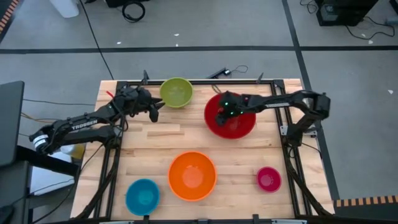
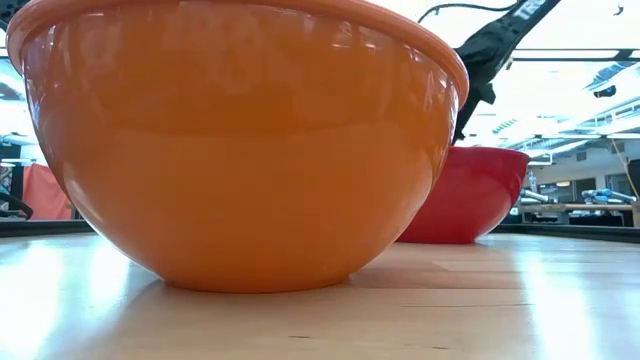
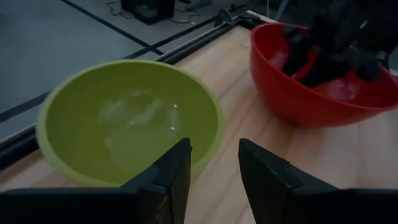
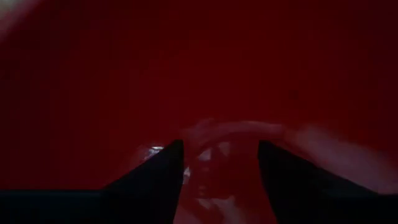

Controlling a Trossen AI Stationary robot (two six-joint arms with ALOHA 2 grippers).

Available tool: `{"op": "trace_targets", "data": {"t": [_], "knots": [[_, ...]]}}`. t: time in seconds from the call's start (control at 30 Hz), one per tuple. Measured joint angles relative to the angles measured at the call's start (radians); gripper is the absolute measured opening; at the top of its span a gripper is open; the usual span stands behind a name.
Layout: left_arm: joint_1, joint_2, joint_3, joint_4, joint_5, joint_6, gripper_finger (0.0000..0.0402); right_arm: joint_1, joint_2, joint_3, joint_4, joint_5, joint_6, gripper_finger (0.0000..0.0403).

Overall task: Nest bowls inside each other
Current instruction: Move the red bowl to the center of the table

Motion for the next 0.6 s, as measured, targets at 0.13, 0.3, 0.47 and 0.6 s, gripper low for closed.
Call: {"op": "trace_targets", "data": {"t": [0.13,0.3,0.47,0.6], "knots": [[-0.042,0.0,0.0,-0.016,0.0,-0.004,0.014,0.076,0.073,0.055,0.004,-0.058,-0.029,0.02],[-0.116,0.0,0.0,-0.055,0.003,-0.017,0.014,0.178,0.131,0.162,0.021,-0.069,-0.056,0.0195],[-0.234,0.0,0.0,-0.094,0.041,-0.077,0.014,0.253,0.177,0.27,0.013,-0.093,-0.084,0.0195],[-0.343,0.0,0.0,-0.087,0.078,-0.138,0.0139,0.293,0.152,0.325,-0.094,-0.016,-0.105,0.0195]]}}
